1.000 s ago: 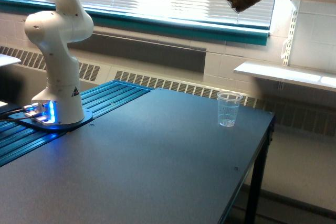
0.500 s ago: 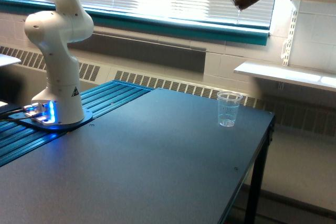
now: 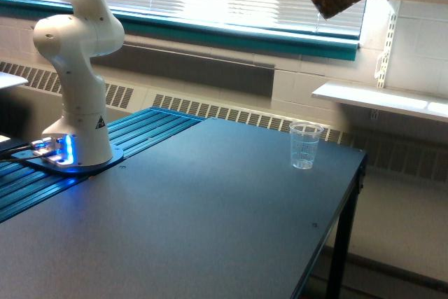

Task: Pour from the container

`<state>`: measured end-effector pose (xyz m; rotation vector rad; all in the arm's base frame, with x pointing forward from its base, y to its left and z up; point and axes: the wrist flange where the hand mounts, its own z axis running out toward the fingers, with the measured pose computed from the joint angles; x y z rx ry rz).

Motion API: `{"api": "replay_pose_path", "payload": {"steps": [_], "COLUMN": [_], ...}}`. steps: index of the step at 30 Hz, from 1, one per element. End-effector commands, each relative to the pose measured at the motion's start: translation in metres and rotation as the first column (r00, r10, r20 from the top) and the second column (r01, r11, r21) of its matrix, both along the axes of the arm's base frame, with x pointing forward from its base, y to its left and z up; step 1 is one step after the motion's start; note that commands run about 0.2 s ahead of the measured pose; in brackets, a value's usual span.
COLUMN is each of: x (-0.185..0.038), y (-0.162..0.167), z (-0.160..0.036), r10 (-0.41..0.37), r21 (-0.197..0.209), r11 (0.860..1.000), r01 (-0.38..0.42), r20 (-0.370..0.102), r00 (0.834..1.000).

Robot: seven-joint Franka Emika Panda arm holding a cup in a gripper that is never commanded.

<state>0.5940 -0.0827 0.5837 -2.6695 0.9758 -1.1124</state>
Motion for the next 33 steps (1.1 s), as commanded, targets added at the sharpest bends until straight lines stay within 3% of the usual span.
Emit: {"api": "replay_pose_path", "payload": {"steps": [1,16,33], "x": [-0.011,-0.029,-0.054], "y": [0.029,0.095,0.185], "z": [0.004,-0.025,-0.058], "r10": [0.074,0.223,0.392], "r21": [-0.035,-0.07,-0.097], "r11": [0.997,0.973,0.914], "r01": [-0.074,-0.222,-0.393], "r20": [0.018,0.009,-0.028], "r00": [0.997,0.975,0.92]}}
